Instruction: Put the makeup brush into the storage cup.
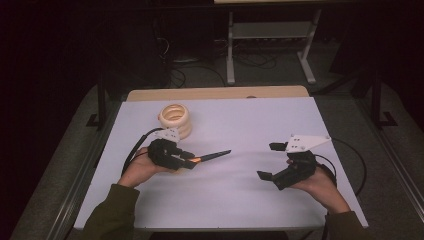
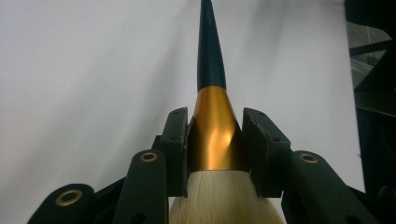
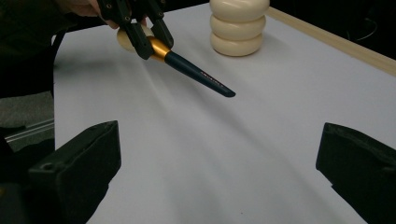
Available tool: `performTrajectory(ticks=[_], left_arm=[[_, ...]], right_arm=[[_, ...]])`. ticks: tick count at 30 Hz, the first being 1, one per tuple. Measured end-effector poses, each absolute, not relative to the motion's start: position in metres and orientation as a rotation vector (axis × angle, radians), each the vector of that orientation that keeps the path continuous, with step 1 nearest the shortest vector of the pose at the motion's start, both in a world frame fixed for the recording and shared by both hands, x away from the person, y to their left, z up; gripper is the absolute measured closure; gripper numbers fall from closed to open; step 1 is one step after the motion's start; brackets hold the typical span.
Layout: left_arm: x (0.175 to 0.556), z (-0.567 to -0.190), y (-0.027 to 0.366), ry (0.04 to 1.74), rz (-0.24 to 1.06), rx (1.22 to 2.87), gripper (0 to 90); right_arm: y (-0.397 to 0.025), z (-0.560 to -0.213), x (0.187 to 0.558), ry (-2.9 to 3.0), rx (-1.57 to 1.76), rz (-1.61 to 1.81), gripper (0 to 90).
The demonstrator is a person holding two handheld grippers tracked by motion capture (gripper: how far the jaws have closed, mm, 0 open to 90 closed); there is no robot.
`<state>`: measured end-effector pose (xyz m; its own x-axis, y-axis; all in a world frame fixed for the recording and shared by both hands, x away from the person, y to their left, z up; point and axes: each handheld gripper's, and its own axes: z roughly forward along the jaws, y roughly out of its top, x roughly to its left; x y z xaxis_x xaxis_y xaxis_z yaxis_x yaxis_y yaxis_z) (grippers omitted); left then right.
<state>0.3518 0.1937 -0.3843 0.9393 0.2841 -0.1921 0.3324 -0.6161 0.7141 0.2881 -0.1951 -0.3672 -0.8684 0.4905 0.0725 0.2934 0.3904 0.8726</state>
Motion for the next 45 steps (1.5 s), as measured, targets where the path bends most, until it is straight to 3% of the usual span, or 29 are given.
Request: performTrajectory(ticks=[34, 45], left_arm=[[0.327, -0.378, 0.162, 0.207, -0.174, 2.346, 62.9], [0.324, -0.376, 0.157, 0.164, -0.184, 2.356, 62.9]], right_arm=[[-0.131, -0.360, 0.308, 2.788, 0.423, 1.286, 12.9], [-0.103, -0.367, 0.316, 2.902, 0.283, 1.174, 21.7]])
